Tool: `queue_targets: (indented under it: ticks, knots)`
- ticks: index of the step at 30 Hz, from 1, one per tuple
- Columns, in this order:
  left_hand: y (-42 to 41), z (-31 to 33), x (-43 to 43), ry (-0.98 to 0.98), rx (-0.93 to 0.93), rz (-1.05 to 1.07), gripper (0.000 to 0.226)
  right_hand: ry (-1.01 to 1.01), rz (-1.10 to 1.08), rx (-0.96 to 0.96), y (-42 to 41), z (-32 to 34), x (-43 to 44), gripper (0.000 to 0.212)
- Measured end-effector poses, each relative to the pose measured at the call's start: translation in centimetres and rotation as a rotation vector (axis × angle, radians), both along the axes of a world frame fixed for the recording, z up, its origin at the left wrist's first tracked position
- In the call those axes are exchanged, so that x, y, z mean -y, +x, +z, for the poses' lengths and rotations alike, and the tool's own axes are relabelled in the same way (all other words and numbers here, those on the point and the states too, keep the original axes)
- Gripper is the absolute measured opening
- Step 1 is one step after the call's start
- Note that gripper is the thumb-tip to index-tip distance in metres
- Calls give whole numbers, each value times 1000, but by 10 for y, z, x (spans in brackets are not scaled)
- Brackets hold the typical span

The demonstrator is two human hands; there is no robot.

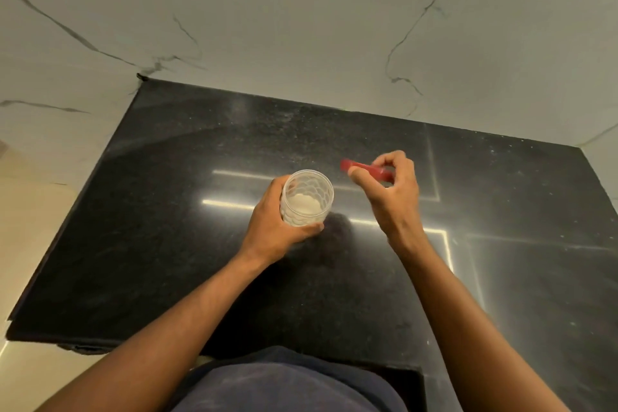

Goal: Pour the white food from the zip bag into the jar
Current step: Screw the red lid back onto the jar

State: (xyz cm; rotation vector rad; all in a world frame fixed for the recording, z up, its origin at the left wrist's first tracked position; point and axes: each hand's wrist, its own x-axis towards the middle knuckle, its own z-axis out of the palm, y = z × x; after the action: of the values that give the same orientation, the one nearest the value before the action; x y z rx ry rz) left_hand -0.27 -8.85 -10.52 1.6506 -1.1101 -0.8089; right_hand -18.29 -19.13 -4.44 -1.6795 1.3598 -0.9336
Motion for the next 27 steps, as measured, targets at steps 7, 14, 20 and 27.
queue_targets:
  ticks: [7,14,20,27]
  knots:
    - [2,-2,0,9,-27,-38,95,-188,500,-382,27,9,-23,42]
    - [2,-4,0,23,-2,-31,95,-209,616,-703,44,23,-12,82]
    - [2,-5,2,53,56,-6,94,-331,352,-1069,75,30,-11,90]
    - [9,-7,-1,49,46,-40,90,-303,417,-1039,67,42,5,71]
